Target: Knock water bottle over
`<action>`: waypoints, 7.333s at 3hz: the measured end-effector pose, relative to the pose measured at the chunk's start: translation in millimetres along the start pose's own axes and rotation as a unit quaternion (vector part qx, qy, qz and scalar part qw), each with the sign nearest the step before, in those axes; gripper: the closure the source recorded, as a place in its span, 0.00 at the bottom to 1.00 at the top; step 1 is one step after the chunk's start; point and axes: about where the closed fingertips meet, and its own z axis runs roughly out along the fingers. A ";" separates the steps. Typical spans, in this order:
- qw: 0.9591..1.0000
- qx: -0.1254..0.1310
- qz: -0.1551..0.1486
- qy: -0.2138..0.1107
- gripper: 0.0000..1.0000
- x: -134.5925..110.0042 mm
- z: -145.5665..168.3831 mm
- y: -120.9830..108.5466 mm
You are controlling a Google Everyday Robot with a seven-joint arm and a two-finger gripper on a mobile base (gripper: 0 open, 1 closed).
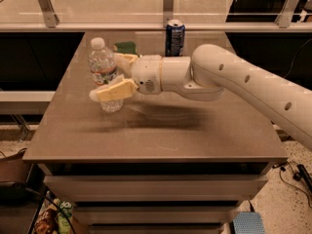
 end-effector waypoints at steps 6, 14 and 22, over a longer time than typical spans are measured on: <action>1.000 -0.001 0.001 0.020 1.00 -11.4 1.1 0.7; 0.894 0.152 -0.005 0.422 1.00 -6.8 -86.8 -25.9; 0.736 0.076 -0.015 0.672 1.00 85.6 -67.9 -16.1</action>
Offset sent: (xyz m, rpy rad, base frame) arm -0.0010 0.0022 0.0005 0.0002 -0.0006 0.0040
